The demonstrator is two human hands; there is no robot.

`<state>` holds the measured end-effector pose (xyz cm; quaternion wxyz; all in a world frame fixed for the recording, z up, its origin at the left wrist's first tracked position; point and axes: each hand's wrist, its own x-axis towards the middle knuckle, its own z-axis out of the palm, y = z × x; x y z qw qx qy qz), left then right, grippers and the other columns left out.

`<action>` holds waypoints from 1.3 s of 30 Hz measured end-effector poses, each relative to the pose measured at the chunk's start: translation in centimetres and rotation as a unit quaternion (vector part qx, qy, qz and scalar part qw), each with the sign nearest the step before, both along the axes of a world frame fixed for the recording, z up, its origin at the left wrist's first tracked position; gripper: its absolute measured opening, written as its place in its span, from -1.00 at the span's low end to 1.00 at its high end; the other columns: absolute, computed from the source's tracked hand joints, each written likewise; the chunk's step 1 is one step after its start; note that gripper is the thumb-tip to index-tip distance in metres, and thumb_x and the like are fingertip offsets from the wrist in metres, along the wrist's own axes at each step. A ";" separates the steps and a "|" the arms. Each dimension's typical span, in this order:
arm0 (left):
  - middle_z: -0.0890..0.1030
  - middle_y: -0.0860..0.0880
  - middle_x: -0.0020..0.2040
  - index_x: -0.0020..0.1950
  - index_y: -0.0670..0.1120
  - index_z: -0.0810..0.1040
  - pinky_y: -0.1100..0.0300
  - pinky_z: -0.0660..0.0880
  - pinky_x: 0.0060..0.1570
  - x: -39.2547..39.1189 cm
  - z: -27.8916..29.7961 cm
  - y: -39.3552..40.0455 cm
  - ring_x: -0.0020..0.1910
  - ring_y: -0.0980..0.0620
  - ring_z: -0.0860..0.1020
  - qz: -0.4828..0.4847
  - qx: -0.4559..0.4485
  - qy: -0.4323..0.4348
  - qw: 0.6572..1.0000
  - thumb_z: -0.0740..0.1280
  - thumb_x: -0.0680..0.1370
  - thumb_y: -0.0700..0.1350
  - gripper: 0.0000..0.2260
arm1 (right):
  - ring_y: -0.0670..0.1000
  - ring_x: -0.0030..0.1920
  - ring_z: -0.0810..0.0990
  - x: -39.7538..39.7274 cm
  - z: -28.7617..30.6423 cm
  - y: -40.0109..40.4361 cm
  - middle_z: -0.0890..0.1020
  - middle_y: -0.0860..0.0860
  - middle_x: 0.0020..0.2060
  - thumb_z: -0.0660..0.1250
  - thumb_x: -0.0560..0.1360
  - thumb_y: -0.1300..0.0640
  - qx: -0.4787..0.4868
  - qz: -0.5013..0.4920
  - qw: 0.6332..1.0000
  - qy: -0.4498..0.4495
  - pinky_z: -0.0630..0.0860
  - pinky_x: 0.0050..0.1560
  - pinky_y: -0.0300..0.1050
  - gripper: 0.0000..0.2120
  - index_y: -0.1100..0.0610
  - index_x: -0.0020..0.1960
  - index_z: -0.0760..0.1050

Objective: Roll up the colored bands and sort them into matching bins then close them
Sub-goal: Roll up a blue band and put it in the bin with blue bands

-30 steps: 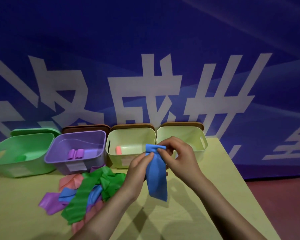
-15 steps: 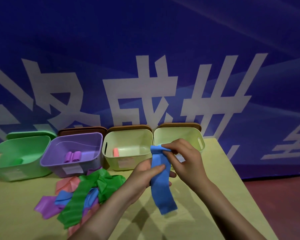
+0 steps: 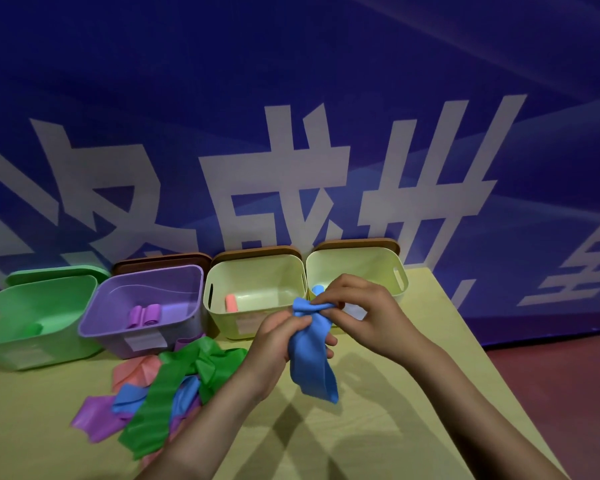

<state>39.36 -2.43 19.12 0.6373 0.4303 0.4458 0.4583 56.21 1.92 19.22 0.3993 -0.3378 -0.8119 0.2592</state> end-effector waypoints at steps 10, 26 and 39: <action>0.67 -0.26 -0.20 0.05 -0.21 0.57 0.01 0.55 -0.13 -1.2 -0.2 0.3 -0.25 -0.19 0.63 0.018 0.009 0.013 1.000 0.06 0.60 -0.29 -0.72 | -0.11 -0.06 0.59 -1.5 0.1 -0.1 0.64 -0.06 -0.11 0.34 0.53 0.24 -0.143 -0.009 0.989 0.037 0.44 -0.07 -0.36 -0.86 0.13 0.02 0.66; 0.69 -0.19 -0.16 0.01 -0.09 0.63 0.14 0.55 -0.06 -0.7 -0.9 1.2 -0.10 -0.19 0.64 0.068 0.107 0.114 0.985 0.20 0.63 -0.05 -0.77 | -0.01 -0.33 0.56 -2.6 0.1 -1.3 0.60 0.17 -0.25 0.35 0.51 0.28 -0.252 -0.060 0.951 0.169 0.52 -0.23 -0.13 -0.94 0.24 -0.08 0.60; 0.42 0.04 -0.46 -0.14 -0.12 0.63 0.25 0.26 -0.37 -0.9 -1.7 1.0 -0.41 0.16 0.35 0.073 0.185 0.242 0.950 0.19 0.49 0.16 -0.61 | -0.10 -0.33 0.51 -2.3 -0.5 -1.7 0.58 -0.06 -0.36 0.40 0.46 0.23 -0.199 -0.095 0.968 0.123 0.47 -0.22 -0.15 -0.92 0.11 -0.19 0.63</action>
